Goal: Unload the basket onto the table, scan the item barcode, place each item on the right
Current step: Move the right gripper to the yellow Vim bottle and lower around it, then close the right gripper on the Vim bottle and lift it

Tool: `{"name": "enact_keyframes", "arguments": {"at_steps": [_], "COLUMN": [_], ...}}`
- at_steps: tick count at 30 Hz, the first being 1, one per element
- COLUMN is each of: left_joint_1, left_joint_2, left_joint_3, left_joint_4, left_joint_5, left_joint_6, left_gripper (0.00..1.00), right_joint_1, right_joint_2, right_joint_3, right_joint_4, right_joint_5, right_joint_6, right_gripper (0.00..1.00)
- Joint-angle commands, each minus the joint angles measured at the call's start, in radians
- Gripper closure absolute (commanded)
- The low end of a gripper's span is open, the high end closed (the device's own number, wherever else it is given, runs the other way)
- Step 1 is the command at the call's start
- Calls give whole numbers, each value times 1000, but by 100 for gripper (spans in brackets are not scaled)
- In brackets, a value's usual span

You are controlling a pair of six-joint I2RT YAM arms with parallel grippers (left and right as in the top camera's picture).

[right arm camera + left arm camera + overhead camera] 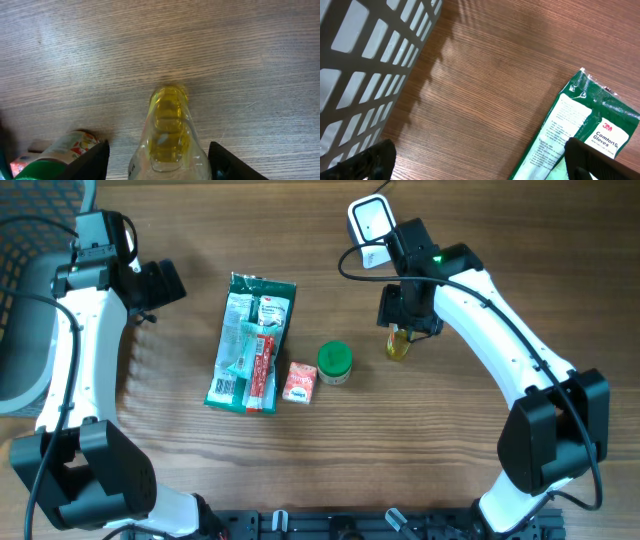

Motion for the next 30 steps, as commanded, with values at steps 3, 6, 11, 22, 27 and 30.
{"name": "enact_keyframes", "arguments": {"at_steps": [3, 6, 11, 22, 27, 30], "left_joint_1": [3, 4, 3, 3, 3, 3], "left_joint_2": [-2, -2, -2, -2, -2, -2], "left_joint_3": [7, 7, 7, 7, 7, 7], "left_joint_4": [3, 3, 3, 3, 3, 3], "left_joint_5": [8, 8, 8, 8, 8, 8], "left_joint_6": [-2, -2, -2, -2, -2, -2], "left_gripper": [0, 0, 0, 0, 0, 0], "right_joint_1": [2, 2, 2, 2, 2, 2], "right_joint_2": [15, 15, 15, 15, 15, 15], "right_joint_3": [-3, -3, -3, -3, -3, -3], "right_joint_4": [3, 4, 0, 0, 3, 3], "right_joint_5": [1, 1, 1, 2, 18, 25], "right_joint_6": [-9, -9, -9, -9, -9, -10], "right_gripper": [20, 0, 8, 44, 45, 45]}}
